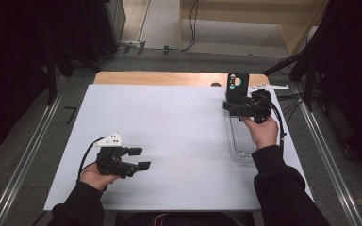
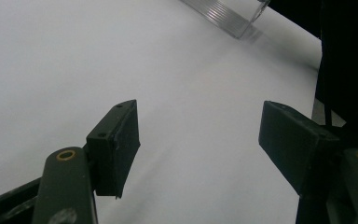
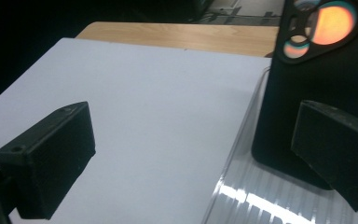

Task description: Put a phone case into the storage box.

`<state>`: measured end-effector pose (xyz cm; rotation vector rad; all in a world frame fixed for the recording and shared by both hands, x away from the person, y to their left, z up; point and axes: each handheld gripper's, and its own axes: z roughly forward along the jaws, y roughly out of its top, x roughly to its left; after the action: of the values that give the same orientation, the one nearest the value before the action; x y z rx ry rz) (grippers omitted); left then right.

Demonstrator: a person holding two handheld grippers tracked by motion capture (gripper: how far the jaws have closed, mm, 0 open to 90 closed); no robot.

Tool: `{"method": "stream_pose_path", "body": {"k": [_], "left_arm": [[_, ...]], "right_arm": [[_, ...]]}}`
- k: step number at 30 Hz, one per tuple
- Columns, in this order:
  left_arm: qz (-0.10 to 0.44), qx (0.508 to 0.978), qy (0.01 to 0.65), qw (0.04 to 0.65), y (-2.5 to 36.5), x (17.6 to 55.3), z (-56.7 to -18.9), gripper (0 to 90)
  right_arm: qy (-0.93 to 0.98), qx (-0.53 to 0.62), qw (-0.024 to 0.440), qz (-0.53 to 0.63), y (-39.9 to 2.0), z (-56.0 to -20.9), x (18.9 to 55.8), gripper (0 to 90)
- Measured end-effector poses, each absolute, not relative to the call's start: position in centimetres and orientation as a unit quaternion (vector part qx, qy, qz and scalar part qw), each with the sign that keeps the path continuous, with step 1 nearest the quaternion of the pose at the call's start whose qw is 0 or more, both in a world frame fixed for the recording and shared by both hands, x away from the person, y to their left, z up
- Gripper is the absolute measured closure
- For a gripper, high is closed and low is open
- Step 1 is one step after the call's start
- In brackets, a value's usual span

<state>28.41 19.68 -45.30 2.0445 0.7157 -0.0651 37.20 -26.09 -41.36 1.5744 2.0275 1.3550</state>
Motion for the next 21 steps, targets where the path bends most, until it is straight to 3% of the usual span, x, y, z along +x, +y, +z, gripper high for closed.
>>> {"method": "stream_pose_path", "body": {"k": [4, 13, 15, 21], "left_arm": [[-0.025, 0.834, 0.292, 0.467, 19.7, 28.5, -45.3, 29.4], [-0.024, 0.833, 0.295, 0.467, 19.7, 28.4, -45.4, 29.4], [-0.023, 0.834, 0.295, 0.466, 19.7, 28.4, -45.4, 29.4], [-0.024, 0.834, 0.295, 0.466, 19.8, 28.4, -45.3, 29.4]], "right_arm": [[0.704, 0.523, 0.119, 0.464, -25.5, -41.2, 36.2, 5.4], [0.735, 0.473, 0.101, 0.475, -23.8, -41.5, 33.7, 5.8], [0.74, 0.464, 0.094, 0.477, -23.4, -41.7, 33.1, 11.6], [0.761, 0.438, 0.088, 0.47, -22.3, -42.2, 31.7, 12.2]]}}
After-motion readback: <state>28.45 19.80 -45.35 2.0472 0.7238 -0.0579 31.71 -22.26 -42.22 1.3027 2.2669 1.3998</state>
